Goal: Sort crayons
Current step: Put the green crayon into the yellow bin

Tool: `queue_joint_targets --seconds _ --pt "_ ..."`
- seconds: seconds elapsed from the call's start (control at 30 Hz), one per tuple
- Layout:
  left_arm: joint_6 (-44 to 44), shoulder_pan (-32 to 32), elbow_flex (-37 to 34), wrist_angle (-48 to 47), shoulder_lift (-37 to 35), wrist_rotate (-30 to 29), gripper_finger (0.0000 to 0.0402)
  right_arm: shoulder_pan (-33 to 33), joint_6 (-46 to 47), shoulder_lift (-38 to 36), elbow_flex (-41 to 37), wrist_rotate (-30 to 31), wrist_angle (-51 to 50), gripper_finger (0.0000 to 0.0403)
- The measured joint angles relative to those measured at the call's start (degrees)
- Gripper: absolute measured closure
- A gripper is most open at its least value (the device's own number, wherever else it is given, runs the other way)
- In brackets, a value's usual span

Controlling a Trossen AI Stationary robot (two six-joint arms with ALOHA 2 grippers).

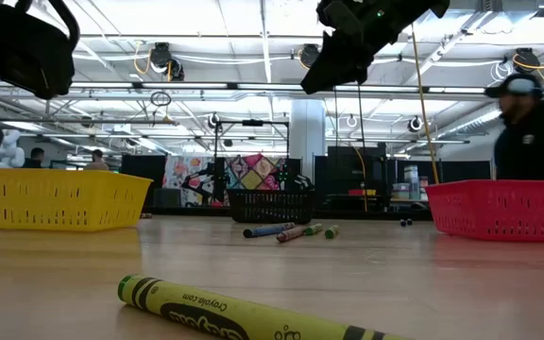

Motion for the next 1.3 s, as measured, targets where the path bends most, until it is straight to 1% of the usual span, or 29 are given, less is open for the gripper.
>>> queue_joint_targets --seconds 0.1,0.23,0.37,0.47,0.6,0.8,1.17,1.3 --pt "1.7 0.0 0.0 -0.2 0.0 0.7 0.0401 0.0 0.0 0.0 0.0 0.2 0.0 0.0298" --pt "1.4 0.1 0.0 -2.8 0.0 -0.1 0.0401 0.0 0.0 0.0 0.0 0.0 0.0 0.0298" --pt "1.5 -0.2 0.0 -3.1 0.0 -0.6 0.0401 0.0 2.6 0.0 0.0 0.0 0.0 0.0298" --pt "3.1 -1.6 0.7 -3.4 0.0 -4.5 0.0401 0.0 3.0 0.0 0.0 0.0 0.0 0.0298" --pt "6.3 -3.9 4.1 -5.3 0.0 -10.5 0.0401 0.0 3.0 0.0 0.0 0.0 0.0 0.0298" --pt "9.3 -4.5 8.6 -11.6 -0.1 -15.7 0.0401 0.0 2.6 0.0 0.0 0.0 0.0 0.0298" --pt "9.5 -2.8 9.0 -11.8 -0.1 -17.9 0.0401 0.0 2.6 0.0 0.0 -0.1 -0.1 0.0298" --pt "12.8 -2.3 9.0 -12.0 -0.1 -18.0 0.0401 0.0 2.6 0.0 0.0 -0.1 -0.1 0.0298"
